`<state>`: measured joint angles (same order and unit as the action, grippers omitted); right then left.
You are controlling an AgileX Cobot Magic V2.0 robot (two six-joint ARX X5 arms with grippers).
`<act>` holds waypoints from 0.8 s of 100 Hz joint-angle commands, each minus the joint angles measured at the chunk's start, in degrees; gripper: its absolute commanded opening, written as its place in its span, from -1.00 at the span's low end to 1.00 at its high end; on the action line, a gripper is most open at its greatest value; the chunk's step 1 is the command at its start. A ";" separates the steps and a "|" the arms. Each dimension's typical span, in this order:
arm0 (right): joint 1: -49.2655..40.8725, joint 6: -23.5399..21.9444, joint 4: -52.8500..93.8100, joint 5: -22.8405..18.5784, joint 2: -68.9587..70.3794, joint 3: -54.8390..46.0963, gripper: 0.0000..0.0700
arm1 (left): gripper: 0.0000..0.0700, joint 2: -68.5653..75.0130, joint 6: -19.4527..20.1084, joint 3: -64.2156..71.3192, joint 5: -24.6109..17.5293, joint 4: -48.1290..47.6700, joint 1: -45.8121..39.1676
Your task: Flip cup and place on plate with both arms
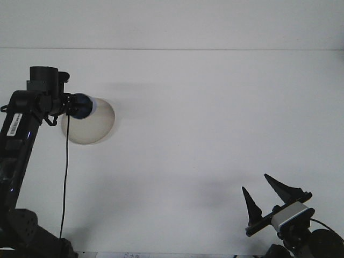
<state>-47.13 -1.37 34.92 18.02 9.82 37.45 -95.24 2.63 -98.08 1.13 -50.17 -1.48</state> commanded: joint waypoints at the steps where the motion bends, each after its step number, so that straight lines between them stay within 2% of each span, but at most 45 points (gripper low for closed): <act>1: -0.42 -0.81 -0.59 0.02 -0.09 0.37 0.37 | -0.98 -3.15 -1.09 -0.87 -0.79 0.33 -0.68; 37: -0.42 -0.81 -0.61 0.04 -0.07 0.37 0.36 | -0.98 -12.39 -0.94 -0.87 -0.76 0.57 -3.56; 73: -0.42 -0.83 -0.66 0.09 -0.07 0.37 0.36 | -0.98 -14.29 -1.20 -0.87 -0.76 0.37 -3.54; 80: -0.42 -0.83 -0.85 0.11 -0.04 0.37 0.36 | -0.90 -14.29 -1.22 -0.87 -0.76 0.76 -3.54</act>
<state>-47.13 -1.41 34.89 18.02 9.82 37.43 -108.49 2.04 -97.97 0.62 -50.06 -4.91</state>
